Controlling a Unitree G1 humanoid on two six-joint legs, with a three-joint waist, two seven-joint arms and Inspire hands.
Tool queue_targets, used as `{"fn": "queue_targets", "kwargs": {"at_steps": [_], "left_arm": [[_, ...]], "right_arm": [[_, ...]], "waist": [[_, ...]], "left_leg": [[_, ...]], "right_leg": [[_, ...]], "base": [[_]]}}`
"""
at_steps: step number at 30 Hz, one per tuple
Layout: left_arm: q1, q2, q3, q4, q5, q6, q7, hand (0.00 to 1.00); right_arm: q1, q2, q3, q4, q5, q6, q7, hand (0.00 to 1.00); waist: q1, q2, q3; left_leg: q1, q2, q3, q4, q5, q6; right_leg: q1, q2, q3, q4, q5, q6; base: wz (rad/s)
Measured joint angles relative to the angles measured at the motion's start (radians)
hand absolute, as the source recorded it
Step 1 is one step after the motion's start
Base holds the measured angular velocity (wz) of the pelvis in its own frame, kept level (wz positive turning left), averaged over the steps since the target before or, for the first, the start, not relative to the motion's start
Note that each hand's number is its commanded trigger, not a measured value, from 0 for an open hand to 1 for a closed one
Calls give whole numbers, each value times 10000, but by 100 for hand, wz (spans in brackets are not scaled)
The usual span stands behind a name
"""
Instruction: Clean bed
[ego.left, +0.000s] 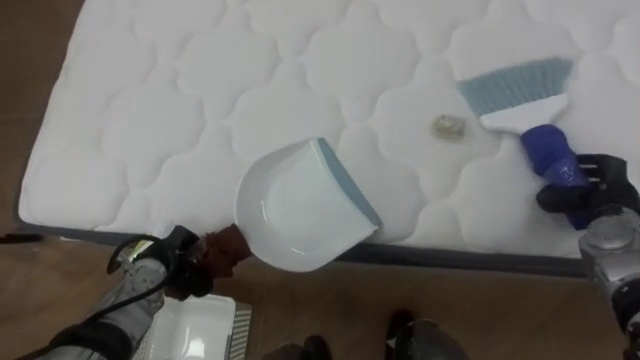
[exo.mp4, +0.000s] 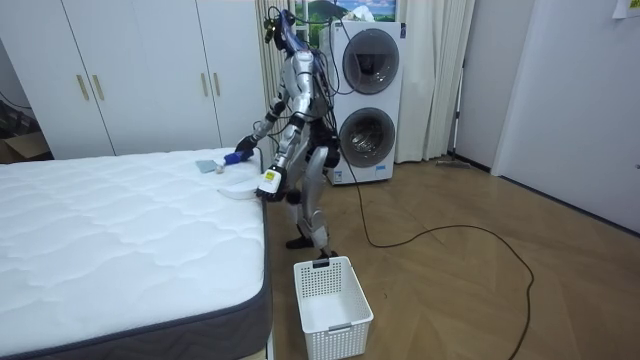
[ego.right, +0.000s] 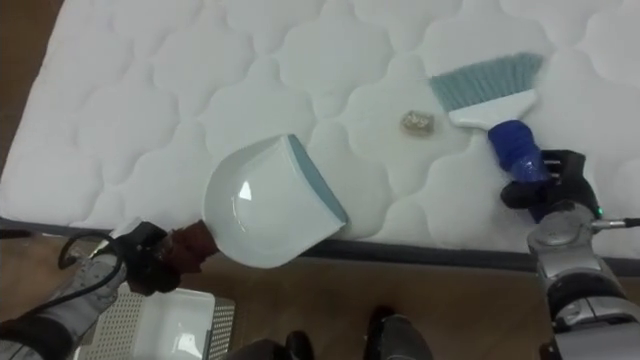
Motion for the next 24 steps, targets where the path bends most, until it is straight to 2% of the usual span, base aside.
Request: {"fn": "queue_targets", "kwargs": {"at_steps": [9, 11, 15, 17, 19, 24], "left_arm": [[-18, 4, -213, 6, -158, 38, 14, 100], [-53, 5, -242, 5, -169, 39, 14, 100], [-275, 6, -249, -18, -55, 92, 19, 100], [-342, 11, -245, -66, 123, 171, 20, 100], [-348, 39, -245, -258, 165, 235, 19, 100], [-372, 58, -243, -315, 235, 250, -1, 100]], "right_arm": [[-213, 64, 387, 332, -66, 302, 206, 100], [-223, 60, 381, 415, 21, 333, 161, 100], [-258, 55, 339, 561, 369, 349, 62, 100], [-257, 51, 331, 636, 439, 417, 12, 100], [-261, 30, 329, 665, 436, 502, 11, 100], [-266, 28, 309, 700, 182, 628, 7, 100]], "waist": [[1, -34, 19], [-8, -52, 30], [-24, -216, 50], [-30, -325, 15], [-28, -384, 14], [-60, -400, 17]], "left_leg": [[-56, 3, -14, 405, -11, -6], [-215, -2, -98, 540, -20, 8], [-566, -103, -304, 717, -33, 23], [-660, -167, -461, 738, -35, 21], [-692, -169, -484, 755, -69, 30], [-725, -163, -498, 908, -174, 125]], "right_leg": [[-16, -92, 11, 345, -218, -35], [-59, -95, 11, 426, -293, 7], [-388, -199, -70, 621, -313, 23], [-404, -235, -134, 649, -306, 17], [-399, -239, -153, 654, -286, 28], [-374, -245, -151, 646, -199, 103]], "base": [[2], [11], [15], [9], [3], [-1]]}}
